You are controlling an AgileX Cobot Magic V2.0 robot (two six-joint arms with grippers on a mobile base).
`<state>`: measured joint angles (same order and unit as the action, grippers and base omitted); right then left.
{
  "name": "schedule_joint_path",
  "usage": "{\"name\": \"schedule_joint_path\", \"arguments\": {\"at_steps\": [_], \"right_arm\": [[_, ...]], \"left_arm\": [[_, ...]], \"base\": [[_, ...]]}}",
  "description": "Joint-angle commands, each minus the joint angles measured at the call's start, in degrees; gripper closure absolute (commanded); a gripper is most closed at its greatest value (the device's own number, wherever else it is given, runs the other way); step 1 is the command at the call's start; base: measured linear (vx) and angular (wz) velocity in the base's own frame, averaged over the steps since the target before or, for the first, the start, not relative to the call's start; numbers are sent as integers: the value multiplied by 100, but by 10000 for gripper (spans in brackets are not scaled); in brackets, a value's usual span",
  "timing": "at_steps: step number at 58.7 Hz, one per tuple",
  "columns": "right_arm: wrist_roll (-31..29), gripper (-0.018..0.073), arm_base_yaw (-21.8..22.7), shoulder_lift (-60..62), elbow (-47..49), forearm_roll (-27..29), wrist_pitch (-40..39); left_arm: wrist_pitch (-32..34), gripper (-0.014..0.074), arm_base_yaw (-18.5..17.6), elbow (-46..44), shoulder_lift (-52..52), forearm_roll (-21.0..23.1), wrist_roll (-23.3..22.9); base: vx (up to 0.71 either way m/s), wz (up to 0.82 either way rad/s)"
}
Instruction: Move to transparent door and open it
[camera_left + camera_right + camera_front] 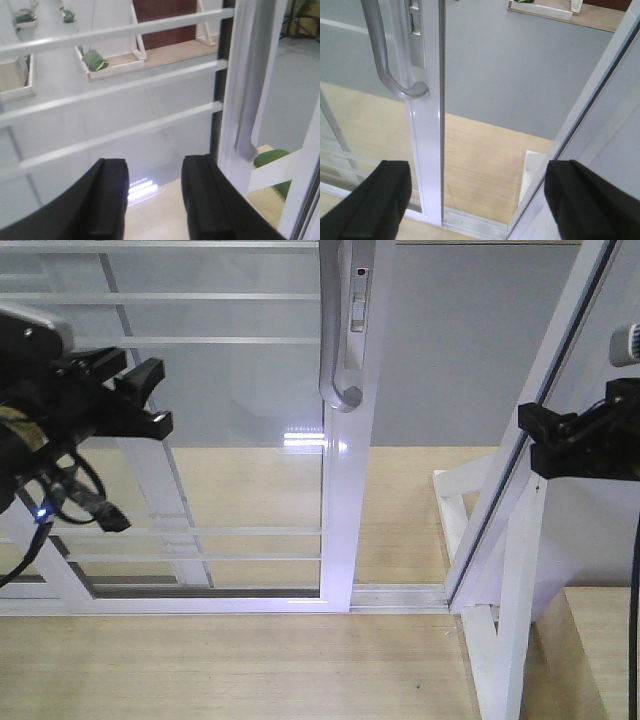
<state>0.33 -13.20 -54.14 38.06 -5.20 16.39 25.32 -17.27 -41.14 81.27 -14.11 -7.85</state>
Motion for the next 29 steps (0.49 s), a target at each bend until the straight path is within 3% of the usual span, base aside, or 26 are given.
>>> {"name": "schedule_joint_path", "arguments": {"at_steps": [1, 16, 29], "right_arm": [[8, -34, 24, 202, 125, -45, -145], [293, -34, 24, 212, 125, -25, 44], [292, -34, 24, 212, 125, -20, 44]], "left_arm": [[469, 198, -276, -721, 251, -84, -63], [374, 153, -790, -2409, 1702, -62, -76], [208, 89, -1091, -3812, 2797, -62, -359]], "base": [[0, 0], [0, 0], [0, 0]]}}
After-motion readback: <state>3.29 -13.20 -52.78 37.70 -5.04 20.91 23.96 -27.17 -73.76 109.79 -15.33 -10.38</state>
